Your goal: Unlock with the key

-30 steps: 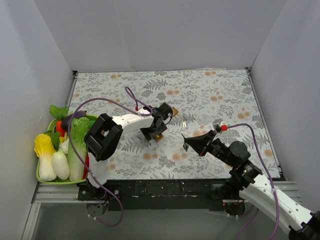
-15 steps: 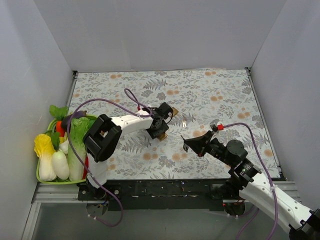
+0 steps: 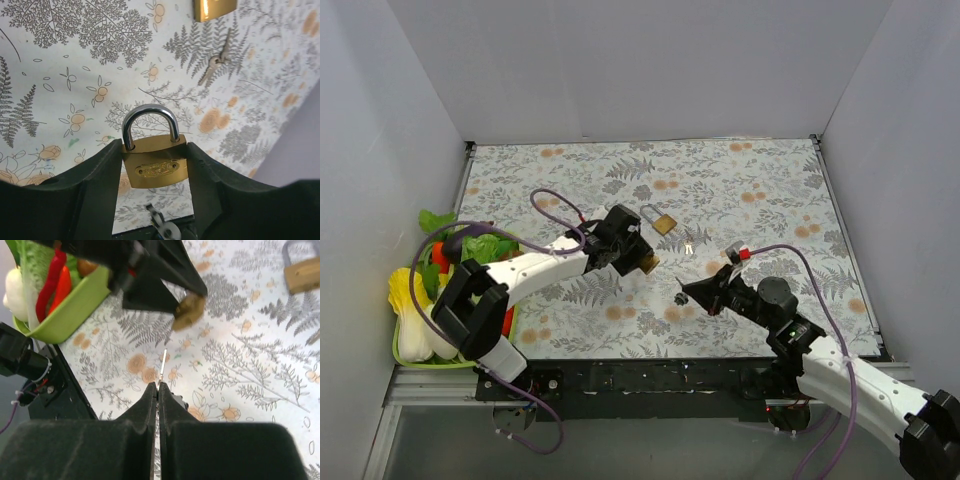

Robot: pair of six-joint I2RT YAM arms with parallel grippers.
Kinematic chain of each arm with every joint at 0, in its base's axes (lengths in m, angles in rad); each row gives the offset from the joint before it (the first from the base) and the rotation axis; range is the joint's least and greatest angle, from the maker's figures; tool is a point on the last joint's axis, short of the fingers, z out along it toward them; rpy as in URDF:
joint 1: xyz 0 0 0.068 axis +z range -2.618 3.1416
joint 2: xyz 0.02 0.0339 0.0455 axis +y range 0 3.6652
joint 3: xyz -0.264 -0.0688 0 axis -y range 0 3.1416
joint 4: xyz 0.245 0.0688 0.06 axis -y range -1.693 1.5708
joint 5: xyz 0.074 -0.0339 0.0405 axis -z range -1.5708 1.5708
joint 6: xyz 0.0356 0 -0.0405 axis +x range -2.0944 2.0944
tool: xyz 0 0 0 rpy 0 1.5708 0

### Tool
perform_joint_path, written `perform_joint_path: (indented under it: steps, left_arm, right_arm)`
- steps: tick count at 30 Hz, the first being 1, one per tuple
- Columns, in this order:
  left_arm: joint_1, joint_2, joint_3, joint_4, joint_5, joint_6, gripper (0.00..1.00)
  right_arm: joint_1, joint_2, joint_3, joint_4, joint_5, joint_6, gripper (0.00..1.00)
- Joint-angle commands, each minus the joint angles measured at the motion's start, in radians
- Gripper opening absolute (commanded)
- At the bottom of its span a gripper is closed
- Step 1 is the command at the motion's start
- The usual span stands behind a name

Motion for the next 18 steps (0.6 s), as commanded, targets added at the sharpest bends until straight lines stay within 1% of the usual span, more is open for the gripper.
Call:
perform_joint_path:
  steps: [1, 5, 9, 11, 12, 18]
  left_arm:
    - [0.049, -0.146, -0.095, 0.158, 0.069, -0.172, 0.0]
    - [0.067, -0.21, -0.195, 0.247, 0.135, -0.217, 0.0]
    - [0.08, -0.246, -0.243, 0.293, 0.152, -0.24, 0.0]
    - [0.081, -0.252, -0.254, 0.311, 0.152, -0.248, 0.0]
    - [0.083, -0.254, -0.263, 0.317, 0.187, -0.248, 0.0]
    - [0.083, -0.28, -0.283, 0.353, 0.211, -0.268, 0.0]
  right_arm:
    - [0.017, 0.079, -0.042, 0.184, -0.022, 0.039, 0.01]
    - [0.037, 0.142, -0.039, 0.254, -0.019, 0.051, 0.01]
    - [0.051, 0.202, -0.014, 0.305, -0.038, 0.059, 0.01]
    - [0.06, 0.241, -0.003, 0.34, -0.038, 0.065, 0.01]
    - [0.063, 0.253, -0.003, 0.354, -0.036, 0.077, 0.01]
    - [0.071, 0.365, 0.007, 0.477, -0.054, 0.125, 0.01]
